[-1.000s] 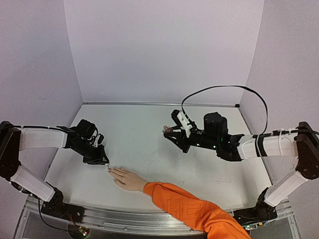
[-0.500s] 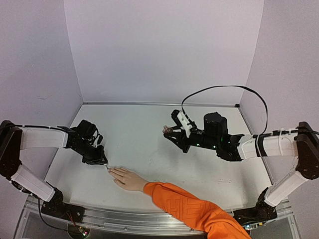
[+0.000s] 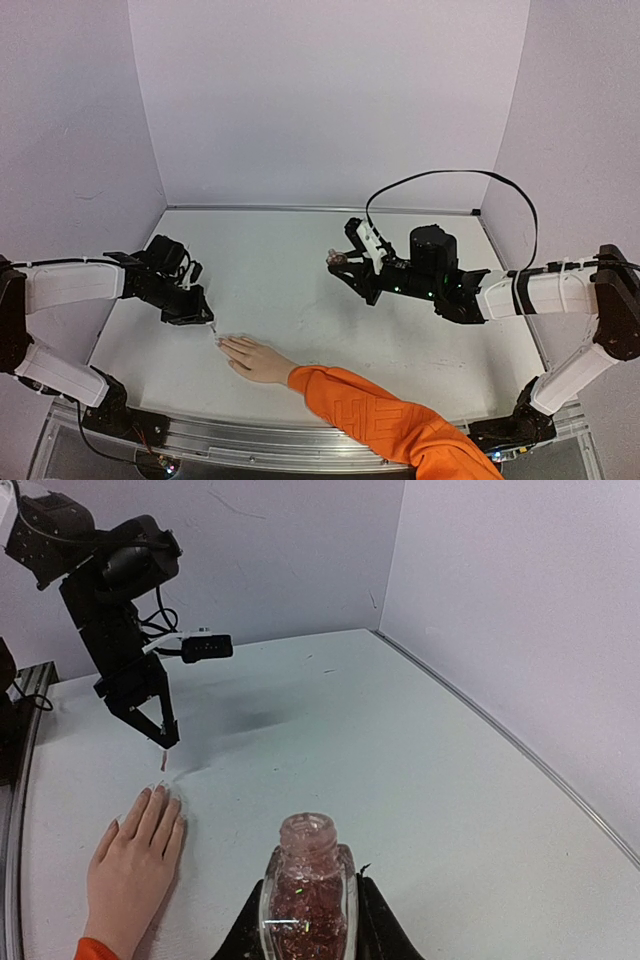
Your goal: Paint the nails
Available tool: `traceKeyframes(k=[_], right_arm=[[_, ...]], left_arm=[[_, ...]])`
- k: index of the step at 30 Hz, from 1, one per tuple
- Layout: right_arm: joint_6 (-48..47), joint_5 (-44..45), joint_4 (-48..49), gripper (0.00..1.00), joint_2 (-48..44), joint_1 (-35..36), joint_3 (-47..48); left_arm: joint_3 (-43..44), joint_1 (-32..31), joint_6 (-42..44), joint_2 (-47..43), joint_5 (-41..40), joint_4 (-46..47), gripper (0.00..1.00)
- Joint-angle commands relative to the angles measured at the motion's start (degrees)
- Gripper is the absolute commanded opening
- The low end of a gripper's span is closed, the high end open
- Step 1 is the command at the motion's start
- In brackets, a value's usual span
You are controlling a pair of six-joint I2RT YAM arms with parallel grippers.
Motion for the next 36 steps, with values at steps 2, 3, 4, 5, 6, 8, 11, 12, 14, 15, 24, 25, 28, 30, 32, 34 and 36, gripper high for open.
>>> traceKeyframes(k=[2,3,4,5,6,8,11,12,14,15,24,25,28,30,32,34,36], right_arm=[[0.3,-2.4,4.1,0.00,-1.2,-0.3,1.9],[0.3,-2.8,4.0,0.00,-1.1,-0.4,1.9],[0.2,-3.1,4.0,0.00,-1.1,-0.4,2.0],[0.1,-3.2,3.9,0.00,-1.0,-0.3,2.0],[0.1,-3.3,3.8,0.00,-0.9,-0.3,2.1],[0.0,-3.4,3.5,0.00,-0.7,-0.4,2.3],[-0.2,-3.4,3.2,0.00,-0.6,-0.3,2.5],[-0.3,-3.4,3.1,0.00,-0.6,-0.3,2.5],[-0.3,-3.2,3.1,0.00,-0.5,-0.3,2.6],[-0.4,-3.1,3.0,0.00,-0.5,-0.4,2.6],[-0.6,-2.5,2.9,0.00,-0.3,-0.3,2.6],[-0.6,-2.5,2.9,0.00,-0.3,-0.3,2.6],[-0.7,-2.5,2.8,0.00,-0.2,-0.3,2.7],[-0.6,-2.5,2.8,0.00,-0.2,-0.3,2.7],[-0.6,-2.5,2.8,0.00,-0.2,-0.4,2.7],[-0.6,-2.5,2.8,0.00,-0.3,-0.3,2.6],[-0.6,-2.5,2.8,0.00,-0.5,-0.3,2.6]], left_arm=[[1.0,-0.5,-0.3,-0.7,2.3,0.7,0.00],[1.1,-0.6,-0.2,-0.3,2.7,0.9,0.00],[1.2,-0.8,-0.2,0.2,3.0,1.2,0.00],[1.4,-0.9,-0.2,0.7,3.3,1.5,0.00],[1.5,-1.1,-0.2,1.1,3.3,1.7,0.00],[1.6,-1.3,-0.2,1.9,3.3,1.9,0.00],[1.5,-1.4,-0.2,2.6,2.9,2.1,0.00],[1.5,-1.4,-0.1,2.8,2.7,2.0,0.00],[1.5,-1.4,-0.1,3.2,2.5,2.1,0.00],[1.6,-1.4,-0.1,3.5,2.4,2.2,0.00],[1.7,-1.4,0.3,5.0,0.5,3.1,0.00],[1.7,-1.4,0.3,5.0,0.1,3.0,0.00],[1.4,-1.3,0.1,4.8,-1.8,3.0,0.00],[1.2,-1.3,0.0,4.3,-3.2,2.8,0.00],[1.2,-1.3,-0.2,3.7,-4.5,2.3,0.00],[1.3,-1.3,-0.2,3.3,-5.6,1.5,0.00],[1.5,-1.2,-0.1,2.6,-6.8,0.5,0.00]])
